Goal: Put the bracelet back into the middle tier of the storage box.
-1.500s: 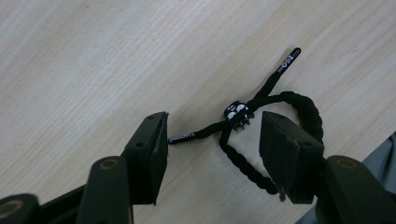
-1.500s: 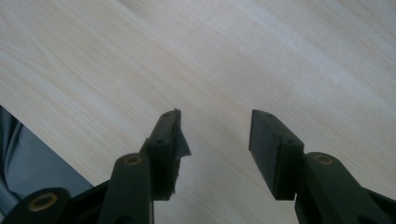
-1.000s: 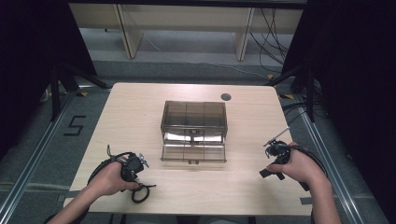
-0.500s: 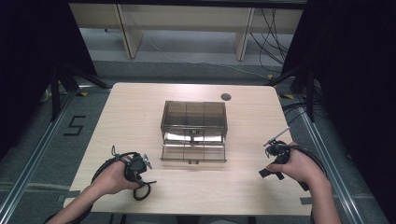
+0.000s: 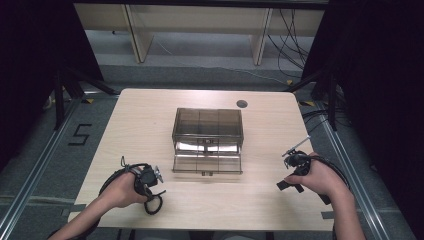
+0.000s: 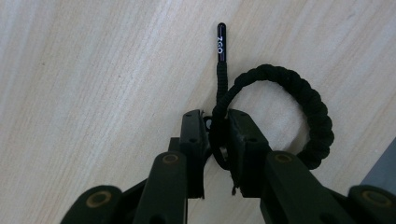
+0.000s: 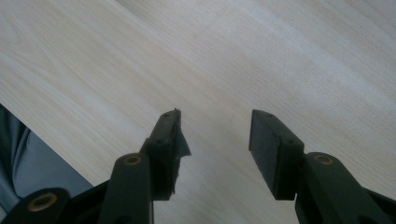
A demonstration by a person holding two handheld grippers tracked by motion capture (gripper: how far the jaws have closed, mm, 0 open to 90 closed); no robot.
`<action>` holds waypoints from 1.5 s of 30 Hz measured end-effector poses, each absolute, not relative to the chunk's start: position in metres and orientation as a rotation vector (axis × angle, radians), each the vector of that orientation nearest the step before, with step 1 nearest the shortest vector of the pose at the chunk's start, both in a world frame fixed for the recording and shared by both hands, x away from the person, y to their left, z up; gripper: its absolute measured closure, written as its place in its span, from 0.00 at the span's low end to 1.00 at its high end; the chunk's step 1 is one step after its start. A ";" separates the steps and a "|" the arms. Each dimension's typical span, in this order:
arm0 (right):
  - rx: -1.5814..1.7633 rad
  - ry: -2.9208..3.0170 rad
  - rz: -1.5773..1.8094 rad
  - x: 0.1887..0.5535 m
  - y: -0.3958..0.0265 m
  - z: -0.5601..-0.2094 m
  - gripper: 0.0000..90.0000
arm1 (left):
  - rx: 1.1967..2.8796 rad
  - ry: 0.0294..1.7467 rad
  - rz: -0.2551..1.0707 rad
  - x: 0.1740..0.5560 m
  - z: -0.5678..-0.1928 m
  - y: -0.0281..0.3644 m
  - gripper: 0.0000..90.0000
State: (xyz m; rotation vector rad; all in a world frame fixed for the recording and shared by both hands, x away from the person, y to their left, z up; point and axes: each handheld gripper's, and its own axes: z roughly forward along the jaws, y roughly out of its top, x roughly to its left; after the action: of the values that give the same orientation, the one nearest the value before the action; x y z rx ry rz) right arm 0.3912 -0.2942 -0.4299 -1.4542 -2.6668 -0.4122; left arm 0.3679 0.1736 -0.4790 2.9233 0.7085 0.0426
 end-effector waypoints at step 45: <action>-1.406 -2.703 -0.349 0.390 -0.293 -0.439 0.59 | 2.881 0.708 0.007 0.383 -0.442 0.165 0.85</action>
State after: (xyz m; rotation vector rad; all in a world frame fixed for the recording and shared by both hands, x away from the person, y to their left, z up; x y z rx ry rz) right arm 0.3900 -0.2930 -0.4390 -1.4064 -2.7027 -0.3486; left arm 0.3827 0.1652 -0.4420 2.8808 0.7084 0.0068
